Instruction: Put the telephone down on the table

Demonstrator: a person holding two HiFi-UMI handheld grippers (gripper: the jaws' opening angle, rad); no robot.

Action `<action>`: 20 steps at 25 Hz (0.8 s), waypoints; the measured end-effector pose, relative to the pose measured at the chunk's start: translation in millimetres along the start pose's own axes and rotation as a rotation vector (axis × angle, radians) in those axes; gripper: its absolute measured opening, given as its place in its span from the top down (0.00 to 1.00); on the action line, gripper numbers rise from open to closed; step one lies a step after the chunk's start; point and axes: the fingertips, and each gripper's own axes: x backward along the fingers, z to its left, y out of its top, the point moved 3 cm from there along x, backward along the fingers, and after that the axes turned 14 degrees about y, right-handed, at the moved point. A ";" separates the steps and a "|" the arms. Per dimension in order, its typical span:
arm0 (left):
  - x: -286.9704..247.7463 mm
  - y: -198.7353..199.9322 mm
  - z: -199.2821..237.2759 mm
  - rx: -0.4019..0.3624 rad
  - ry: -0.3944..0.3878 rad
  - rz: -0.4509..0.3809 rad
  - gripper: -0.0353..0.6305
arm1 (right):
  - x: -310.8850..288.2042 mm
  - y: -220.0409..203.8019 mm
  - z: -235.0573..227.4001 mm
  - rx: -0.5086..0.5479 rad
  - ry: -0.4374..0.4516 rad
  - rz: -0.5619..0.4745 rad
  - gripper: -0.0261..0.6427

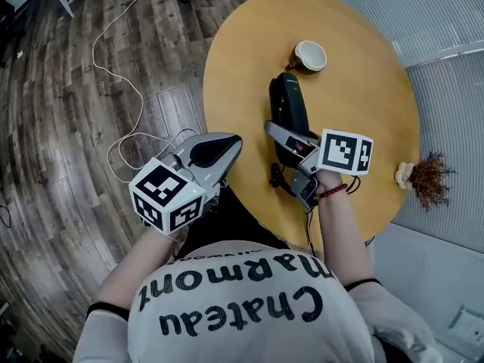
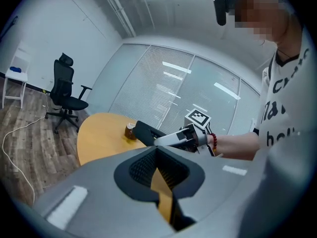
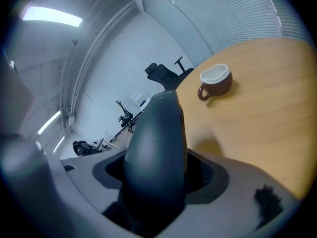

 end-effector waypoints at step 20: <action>-43.1 -41.1 21.9 0.165 -0.016 0.122 0.94 | -53.5 8.5 -65.7 -0.080 -0.051 0.125 0.46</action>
